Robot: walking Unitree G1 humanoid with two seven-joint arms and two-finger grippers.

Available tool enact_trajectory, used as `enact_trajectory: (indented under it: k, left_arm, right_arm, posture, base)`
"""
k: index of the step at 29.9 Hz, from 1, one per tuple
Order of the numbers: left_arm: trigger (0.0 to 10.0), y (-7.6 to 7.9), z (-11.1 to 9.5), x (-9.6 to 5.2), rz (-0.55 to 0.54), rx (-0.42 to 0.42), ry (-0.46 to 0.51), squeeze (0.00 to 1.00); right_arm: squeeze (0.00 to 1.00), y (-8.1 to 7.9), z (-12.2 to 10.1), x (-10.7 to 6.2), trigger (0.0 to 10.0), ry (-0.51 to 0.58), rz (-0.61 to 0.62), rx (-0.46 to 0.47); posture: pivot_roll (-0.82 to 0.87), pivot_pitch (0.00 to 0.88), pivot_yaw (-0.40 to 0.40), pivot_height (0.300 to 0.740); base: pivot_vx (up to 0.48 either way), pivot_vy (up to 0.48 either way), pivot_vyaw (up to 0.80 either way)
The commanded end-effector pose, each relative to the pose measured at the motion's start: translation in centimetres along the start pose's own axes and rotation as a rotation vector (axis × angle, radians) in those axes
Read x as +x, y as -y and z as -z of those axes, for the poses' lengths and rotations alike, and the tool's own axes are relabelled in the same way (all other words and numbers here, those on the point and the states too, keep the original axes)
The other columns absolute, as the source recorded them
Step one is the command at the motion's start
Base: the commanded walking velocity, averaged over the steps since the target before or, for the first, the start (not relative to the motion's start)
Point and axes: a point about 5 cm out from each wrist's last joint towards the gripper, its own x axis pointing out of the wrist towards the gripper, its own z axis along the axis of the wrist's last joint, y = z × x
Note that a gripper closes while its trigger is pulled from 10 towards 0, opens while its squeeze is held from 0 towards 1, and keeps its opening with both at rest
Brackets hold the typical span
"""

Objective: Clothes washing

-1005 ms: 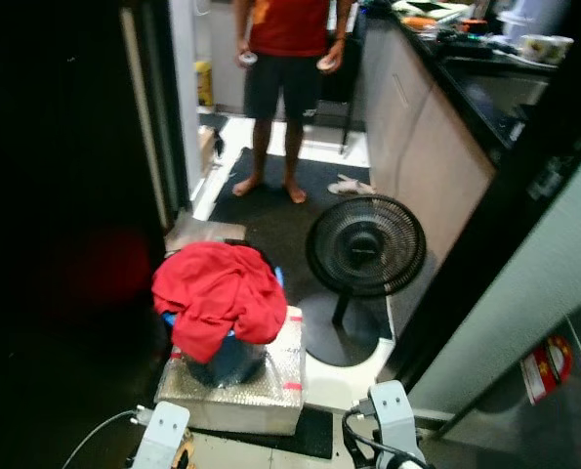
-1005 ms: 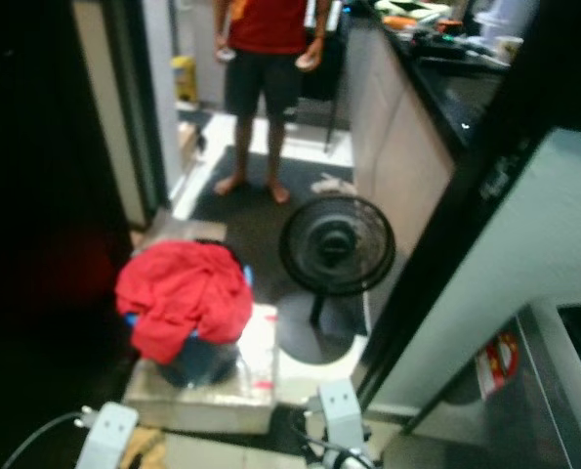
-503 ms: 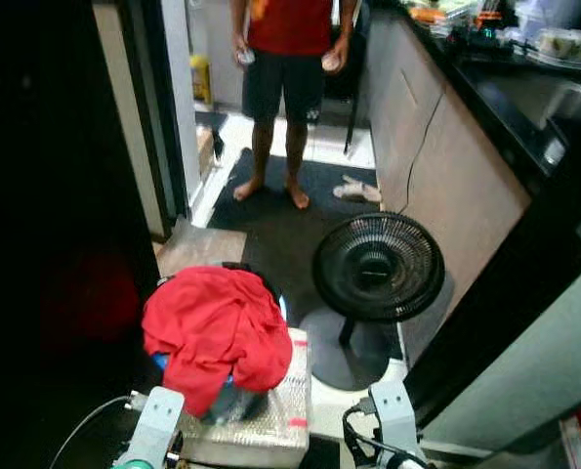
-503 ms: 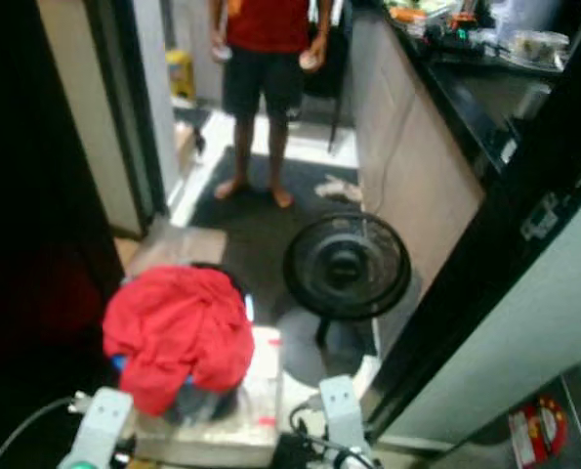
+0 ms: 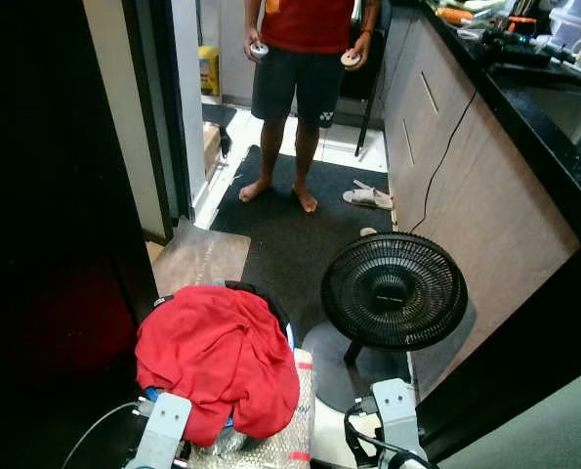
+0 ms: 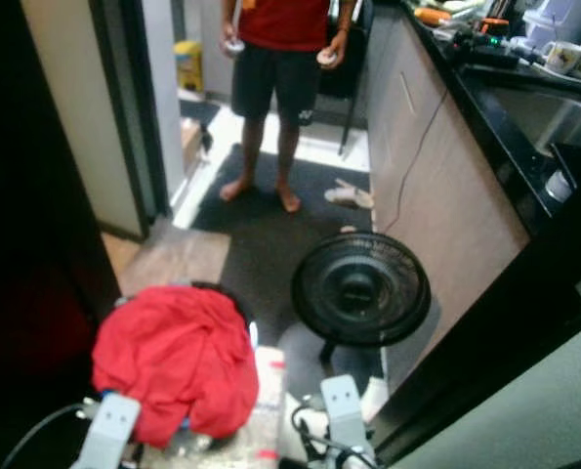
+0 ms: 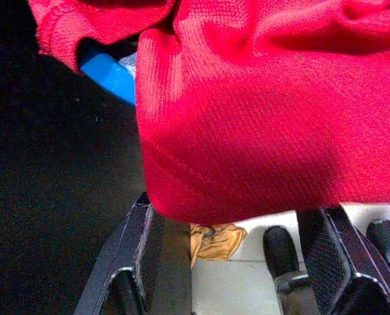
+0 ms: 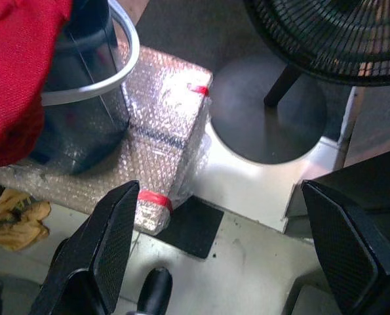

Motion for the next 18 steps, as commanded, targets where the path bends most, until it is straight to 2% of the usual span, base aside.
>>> enact_trajectory:
  k: [1,2,6,8,9,10,11,13,16,17,18]
  left_arm:
    - [10.0,0.0,0.0,-0.1,-0.009,-0.026,0.014,0.0]
    - [10.0,-0.7,-1.3,0.2,-0.032,-0.047,0.074,0.0]
    - [10.0,-1.3,-2.7,0.5,-0.055,-0.052,0.138,0.0]
    - [10.0,-2.1,-4.5,0.7,-0.076,-0.045,0.214,0.0]
    - [10.0,-2.1,-4.5,0.7,-0.076,-0.045,0.214,0.0]
    - [10.0,-2.4,-5.7,0.8,-0.08,-0.038,0.271,0.0]
    - [10.0,-2.4,-5.7,0.8,-0.08,-0.038,0.271,0.0]
    - [10.0,-2.6,-7.5,0.8,-0.066,-0.018,0.344,0.0]
    - [10.0,-2.6,-7.8,0.8,-0.061,-0.014,0.356,0.0]
    - [10.0,-2.2,-8.8,0.6,-0.023,-0.006,0.387,0.0]
    - [10.0,-2.2,-8.8,0.6,-0.023,-0.006,0.387,0.0]
  right_arm:
    - [0.0,0.6,0.4,-0.3,10.0,0.002,0.016,0.008]
    - [0.0,0.9,-0.6,-0.1,10.0,0.049,0.022,0.014]
    - [0.0,1.1,-1.7,0.2,10.0,0.098,0.024,0.013]
    - [0.0,1.3,-2.9,0.5,10.0,0.154,0.021,0.006]
    - [0.0,1.3,-2.9,0.5,10.0,0.154,0.021,0.006]
    - [0.0,1.4,-3.7,0.6,10.0,0.193,0.02,0.006]
    - [0.0,1.4,-3.7,0.6,10.0,0.193,0.02,0.006]
    - [0.0,1.6,-5.0,0.8,10.0,0.252,0.018,0.008]
    - [0.0,1.6,-5.2,0.8,10.0,0.264,0.017,0.009]
    - [0.0,1.5,-5.8,0.8,10.0,0.296,0.012,0.008]
    - [0.0,1.5,-5.8,0.8,10.0,0.296,0.012,0.008]
  posture:
    - [0.01,0.021,-0.03,0.74]
    - [0.01,0.02,-0.029,0.74]
    - [0.01,0.019,-0.029,0.74]
    - [0.01,0.02,-0.028,0.74]
    - [0.01,0.02,-0.028,0.74]
    - [0.01,0.018,-0.026,0.74]
    - [0.01,0.018,-0.026,0.74]
    - [0.01,0.017,-0.023,0.74]
    - [0.01,0.017,-0.023,0.74]
    - [0.01,0.02,-0.019,0.74]
    - [0.01,0.02,-0.019,0.74]
  base:
    - [0.0,0.0,0.0]
    - [0.0,0.0,0.0]
    - [0.0,0.0,0.0]
    - [0.0,0.0,0.0]
    - [0.0,0.0,0.0]
    - [0.0,0.0,0.0]
    - [0.0,0.0,0.0]
    - [0.0,0.0,0.0]
    - [0.0,0.0,0.0]
    - [0.0,0.0,0.0]
    - [0.0,0.0,0.0]
